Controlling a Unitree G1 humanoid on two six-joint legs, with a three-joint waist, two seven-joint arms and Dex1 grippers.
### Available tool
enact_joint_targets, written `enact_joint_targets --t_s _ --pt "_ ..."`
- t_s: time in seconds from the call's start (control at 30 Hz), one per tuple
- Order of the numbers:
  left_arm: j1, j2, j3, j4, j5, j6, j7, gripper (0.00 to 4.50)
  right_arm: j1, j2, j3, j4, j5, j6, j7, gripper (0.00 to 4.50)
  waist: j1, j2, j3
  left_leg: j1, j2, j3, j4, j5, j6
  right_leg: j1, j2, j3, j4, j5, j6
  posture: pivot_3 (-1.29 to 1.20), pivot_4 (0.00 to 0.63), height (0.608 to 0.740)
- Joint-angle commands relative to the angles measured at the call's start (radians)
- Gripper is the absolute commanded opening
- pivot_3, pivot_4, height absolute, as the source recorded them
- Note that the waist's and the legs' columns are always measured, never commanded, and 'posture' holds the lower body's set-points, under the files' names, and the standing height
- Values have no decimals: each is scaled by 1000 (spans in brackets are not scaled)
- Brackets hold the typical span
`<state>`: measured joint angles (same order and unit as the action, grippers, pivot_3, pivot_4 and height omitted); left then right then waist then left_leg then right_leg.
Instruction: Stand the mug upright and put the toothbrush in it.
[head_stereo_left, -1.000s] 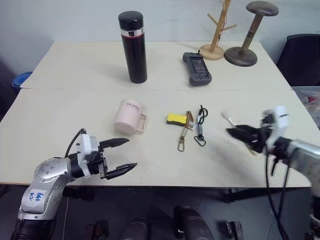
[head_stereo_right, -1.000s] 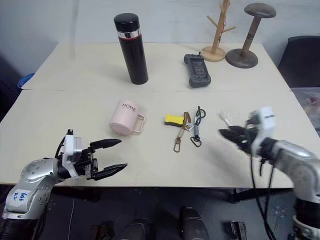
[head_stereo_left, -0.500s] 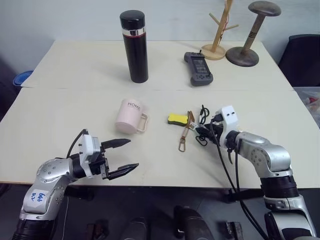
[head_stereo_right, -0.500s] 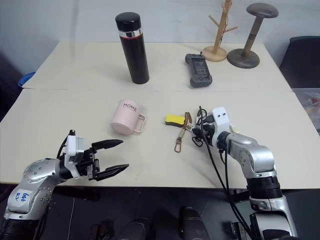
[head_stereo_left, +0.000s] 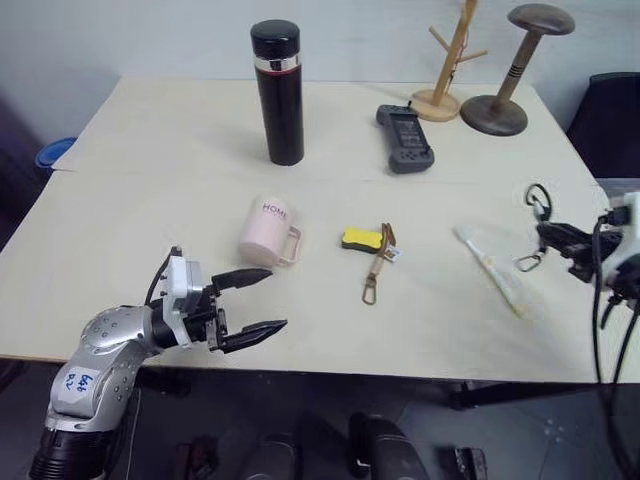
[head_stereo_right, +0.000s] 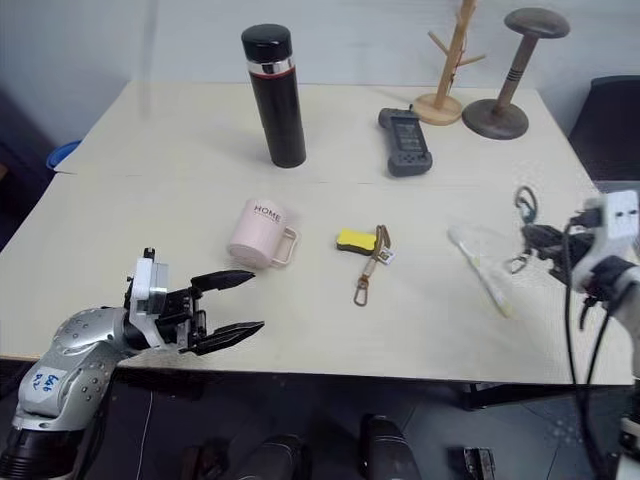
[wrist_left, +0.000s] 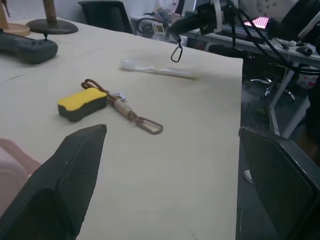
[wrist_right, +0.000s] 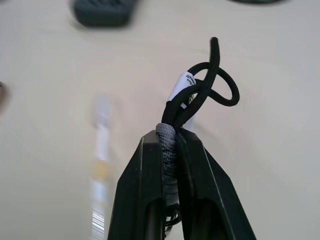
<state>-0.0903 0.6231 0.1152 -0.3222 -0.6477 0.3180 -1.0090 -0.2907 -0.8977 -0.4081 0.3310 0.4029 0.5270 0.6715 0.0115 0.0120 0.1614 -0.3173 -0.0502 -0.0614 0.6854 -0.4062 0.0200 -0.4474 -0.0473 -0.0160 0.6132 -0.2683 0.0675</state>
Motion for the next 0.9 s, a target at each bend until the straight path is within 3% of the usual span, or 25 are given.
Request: enact_joint_targets --t_s 0.03,0.2,0.27,0.33,0.5,0.63,0.8,0.9 --pt "-10 0 1 -25 3 -12 -3 4500 -37 -2 40 145 -78 -150 17 356 -9 1 1 0 0 0 0 0 0 0 0 0 0 0 0 0 150 740" --pt "-8 23 37 0 17 -32 -8 4500 -60 -25 39 212 -106 -234 39 1965 -15 4 0 0 1 2 0 0 0 -2 1 2 6 0 0 0 150 740" --pt "14 38 68 31 29 -54 -15 4500 -44 -50 11 143 -93 -257 62 2646 -13 4 1 0 1 2 0 0 0 -2 1 2 5 0 0 0 150 740" --pt "48 54 108 75 48 -84 -27 4500 -14 -67 -24 -18 -25 -164 101 3337 -11 6 1 0 1 2 0 0 0 -2 1 2 5 0 0 0 150 740" --pt "122 79 175 159 69 -128 -48 4500 74 -57 2 -446 193 179 147 3337 -10 7 1 -1 1 1 0 0 -1 -2 1 1 5 0 0 0 150 740" --pt "142 82 191 174 72 -139 -53 4500 10 125 132 -688 285 402 -77 3337 -8 2 1 -1 2 0 0 0 -1 -1 1 1 1 0 0 0 150 740" --pt "128 82 188 123 48 -111 -45 4500 -95 400 325 -717 189 461 -318 3337 -4 2 1 -3 1 0 0 0 -1 -4 1 1 2 0 0 0 150 740" --pt "111 73 176 99 48 -106 -36 4500 -110 513 438 -664 106 424 -387 3337 -3 1 0 -7 0 0 0 0 -1 -10 0 1 6 0 0 0 150 740"
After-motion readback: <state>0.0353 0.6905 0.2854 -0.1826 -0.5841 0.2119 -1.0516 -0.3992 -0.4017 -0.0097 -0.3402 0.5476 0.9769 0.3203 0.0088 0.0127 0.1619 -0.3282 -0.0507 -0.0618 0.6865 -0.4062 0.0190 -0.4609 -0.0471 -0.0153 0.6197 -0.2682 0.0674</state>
